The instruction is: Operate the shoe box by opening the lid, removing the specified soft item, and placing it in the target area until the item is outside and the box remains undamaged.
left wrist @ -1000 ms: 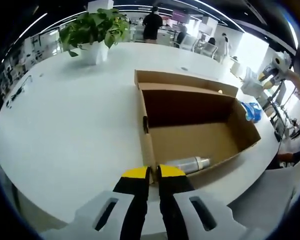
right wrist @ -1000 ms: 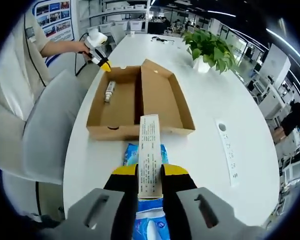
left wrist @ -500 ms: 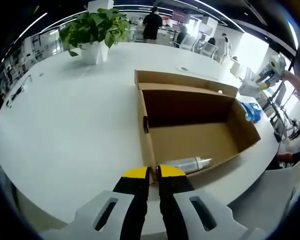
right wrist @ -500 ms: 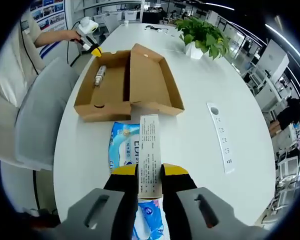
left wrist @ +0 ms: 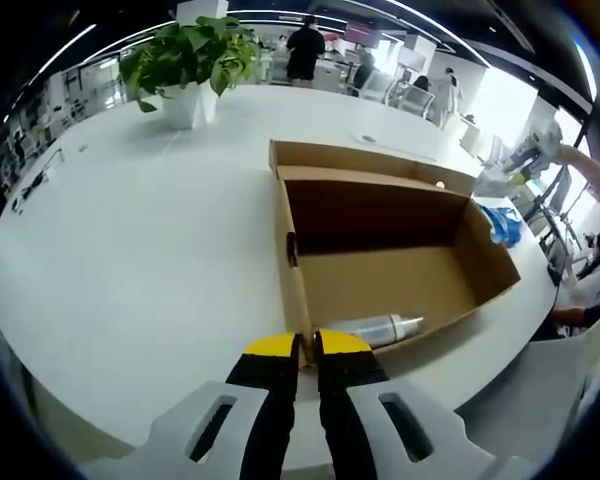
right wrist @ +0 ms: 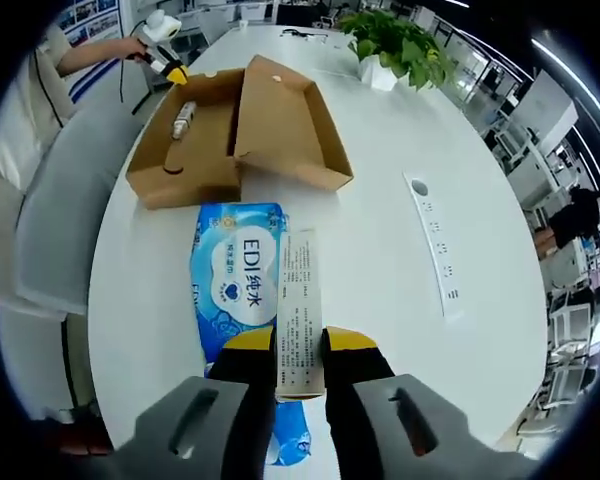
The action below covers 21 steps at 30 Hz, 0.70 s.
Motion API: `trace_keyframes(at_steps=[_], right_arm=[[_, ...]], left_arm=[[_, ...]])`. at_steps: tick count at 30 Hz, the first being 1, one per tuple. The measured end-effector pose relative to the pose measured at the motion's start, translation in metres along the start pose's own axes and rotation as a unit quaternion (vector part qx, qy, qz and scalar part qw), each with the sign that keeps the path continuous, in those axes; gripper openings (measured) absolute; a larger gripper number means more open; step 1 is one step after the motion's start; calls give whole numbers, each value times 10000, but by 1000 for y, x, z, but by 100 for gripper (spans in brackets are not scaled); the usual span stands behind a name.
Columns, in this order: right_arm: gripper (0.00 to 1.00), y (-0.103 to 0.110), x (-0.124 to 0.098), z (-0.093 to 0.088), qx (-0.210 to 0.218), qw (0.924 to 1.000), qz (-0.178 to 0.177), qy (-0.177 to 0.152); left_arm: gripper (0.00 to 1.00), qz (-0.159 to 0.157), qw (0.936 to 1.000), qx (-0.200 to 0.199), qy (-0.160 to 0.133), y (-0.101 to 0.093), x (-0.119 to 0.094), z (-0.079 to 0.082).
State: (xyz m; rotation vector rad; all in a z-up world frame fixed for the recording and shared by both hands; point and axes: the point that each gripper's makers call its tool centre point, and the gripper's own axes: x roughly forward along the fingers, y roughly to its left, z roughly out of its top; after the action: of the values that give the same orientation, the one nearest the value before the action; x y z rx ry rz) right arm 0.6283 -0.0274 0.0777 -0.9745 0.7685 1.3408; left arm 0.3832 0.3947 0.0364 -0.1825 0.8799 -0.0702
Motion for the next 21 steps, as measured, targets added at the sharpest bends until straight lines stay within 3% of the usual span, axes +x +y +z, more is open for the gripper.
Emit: trace_keyframes(at_steps=[21], right_arm=[[15,-13,19,-58,193,9977,-172,629]], left_arm=[[4,21,10000,-16,-21,0,0,0]])
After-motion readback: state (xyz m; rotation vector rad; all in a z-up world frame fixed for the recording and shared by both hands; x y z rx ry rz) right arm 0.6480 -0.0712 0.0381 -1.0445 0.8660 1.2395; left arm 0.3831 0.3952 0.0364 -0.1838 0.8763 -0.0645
